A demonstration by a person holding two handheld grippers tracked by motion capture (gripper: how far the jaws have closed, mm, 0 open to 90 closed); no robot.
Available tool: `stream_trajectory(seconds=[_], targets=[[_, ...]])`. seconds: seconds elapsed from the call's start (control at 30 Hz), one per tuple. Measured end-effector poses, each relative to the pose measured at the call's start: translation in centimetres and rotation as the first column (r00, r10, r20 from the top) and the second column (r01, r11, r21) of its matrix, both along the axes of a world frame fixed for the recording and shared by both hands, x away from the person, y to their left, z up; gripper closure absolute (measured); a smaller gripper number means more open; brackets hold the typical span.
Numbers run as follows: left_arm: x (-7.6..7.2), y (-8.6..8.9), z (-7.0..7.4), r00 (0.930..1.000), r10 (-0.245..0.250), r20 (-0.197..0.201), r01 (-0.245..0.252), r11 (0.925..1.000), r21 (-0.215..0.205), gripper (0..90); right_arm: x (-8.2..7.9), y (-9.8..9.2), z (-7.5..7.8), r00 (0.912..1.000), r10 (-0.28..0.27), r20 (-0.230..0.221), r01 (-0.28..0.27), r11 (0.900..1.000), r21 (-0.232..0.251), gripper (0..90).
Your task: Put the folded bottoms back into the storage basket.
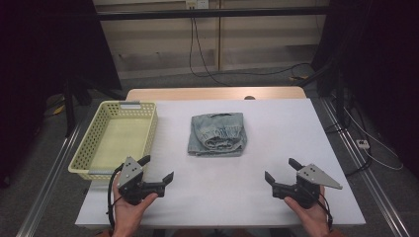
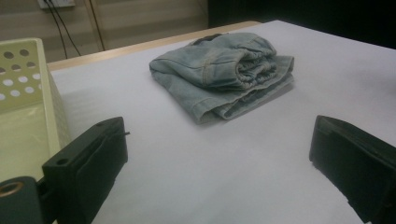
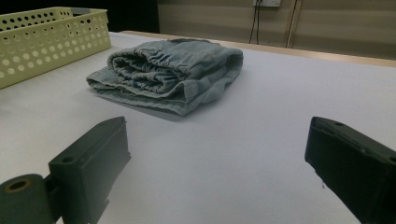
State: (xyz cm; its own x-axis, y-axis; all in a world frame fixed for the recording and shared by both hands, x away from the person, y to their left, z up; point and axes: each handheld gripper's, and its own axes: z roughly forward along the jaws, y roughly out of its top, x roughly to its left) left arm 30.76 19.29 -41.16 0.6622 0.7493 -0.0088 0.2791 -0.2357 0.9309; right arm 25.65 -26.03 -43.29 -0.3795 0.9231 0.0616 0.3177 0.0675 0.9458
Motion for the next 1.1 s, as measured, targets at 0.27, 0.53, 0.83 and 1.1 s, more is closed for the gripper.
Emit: stream_trajectory(seconds=[0.27,0.53,0.83,1.1], targets=[[0.1,-0.6,0.2,0.9998,-0.003,-0.018,0.002,0.9998,-0.018,5.4,0.1,-0.1,-0.1,0.9999,0.006,-0.011,-0.006,1.0,0.006,6.5],[0.2,-1.1,0.3,0.9999,-0.004,-0.011,0.004,1.0,0.008,5.2,0.2,-0.3,-0.1,0.9998,0.012,-0.016,-0.012,1.0,0.023,6.5],[1.0,-1.5,0.6,0.9988,-0.027,-0.041,0.027,0.9996,0.011,5.2,0.2,0.0,-0.2,0.9994,0.025,-0.023,-0.024,1.0,0.016,6.6],[1.4,-2.7,1.2,0.9976,-0.052,-0.046,0.054,0.998,0.034,5.6,0.3,0.2,-0.3,0.9989,0.038,-0.027,-0.037,0.999,0.011,6.4]])
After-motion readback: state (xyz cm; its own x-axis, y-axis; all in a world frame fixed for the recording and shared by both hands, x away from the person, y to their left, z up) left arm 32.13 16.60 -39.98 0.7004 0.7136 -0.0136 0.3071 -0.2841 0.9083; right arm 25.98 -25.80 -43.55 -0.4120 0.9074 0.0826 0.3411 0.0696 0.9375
